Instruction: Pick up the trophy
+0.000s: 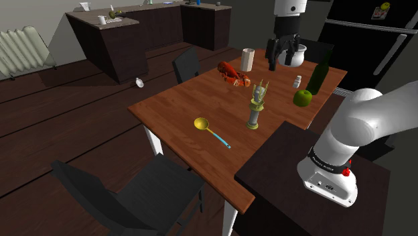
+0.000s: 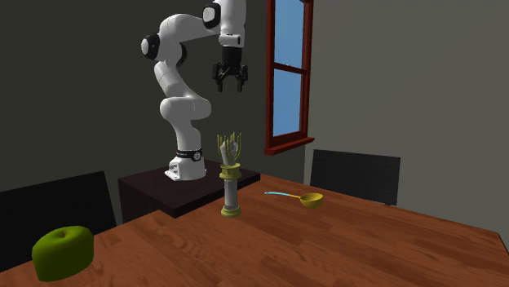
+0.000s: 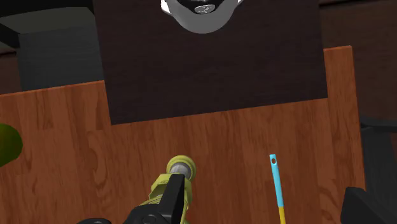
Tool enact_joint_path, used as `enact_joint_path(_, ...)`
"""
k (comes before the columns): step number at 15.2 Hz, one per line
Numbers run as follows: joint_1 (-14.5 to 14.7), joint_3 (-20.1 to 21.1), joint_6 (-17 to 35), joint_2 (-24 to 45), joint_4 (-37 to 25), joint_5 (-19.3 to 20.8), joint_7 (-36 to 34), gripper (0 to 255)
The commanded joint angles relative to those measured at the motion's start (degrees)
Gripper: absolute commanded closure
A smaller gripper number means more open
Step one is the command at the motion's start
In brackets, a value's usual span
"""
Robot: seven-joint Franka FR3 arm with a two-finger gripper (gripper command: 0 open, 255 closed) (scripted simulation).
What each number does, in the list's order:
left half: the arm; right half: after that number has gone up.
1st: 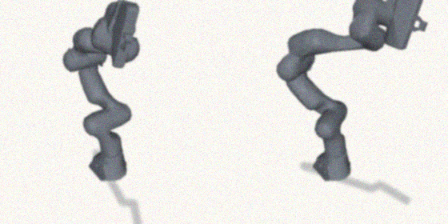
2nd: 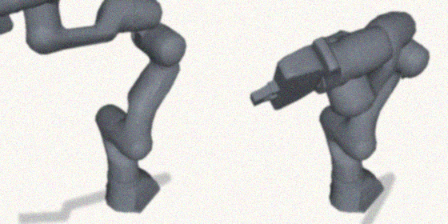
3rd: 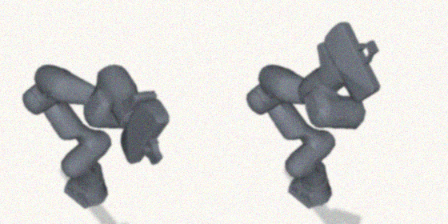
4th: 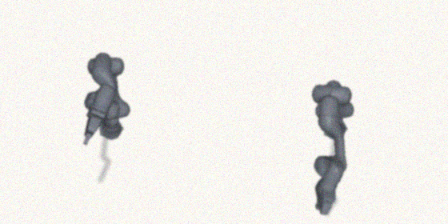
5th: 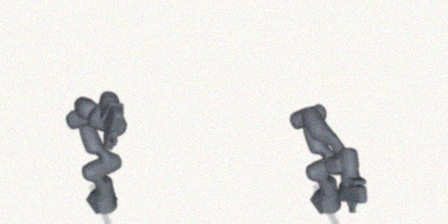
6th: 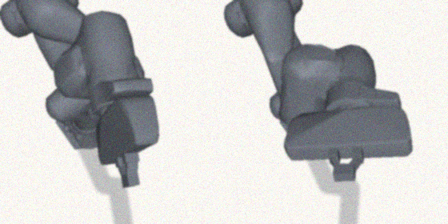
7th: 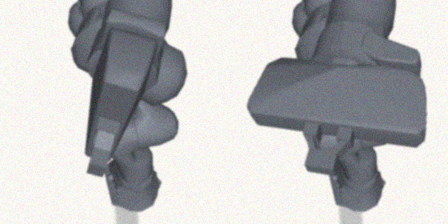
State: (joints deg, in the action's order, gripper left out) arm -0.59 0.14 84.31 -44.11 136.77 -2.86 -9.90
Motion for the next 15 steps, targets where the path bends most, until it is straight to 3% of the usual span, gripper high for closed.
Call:
enact_joint_path(1, 0.00, 0.00, 0.00, 0.00, 0.00, 0.00, 0.00, 0)
enact_joint_path(8, -8.53, 6.09, 12.29, 11.62, 1.16, 0.33, -23.68, 0)
enact_joint_path(15, -17.00, 9.11, 21.54, 23.52, -0.08, 3.88, -47.37, 0)
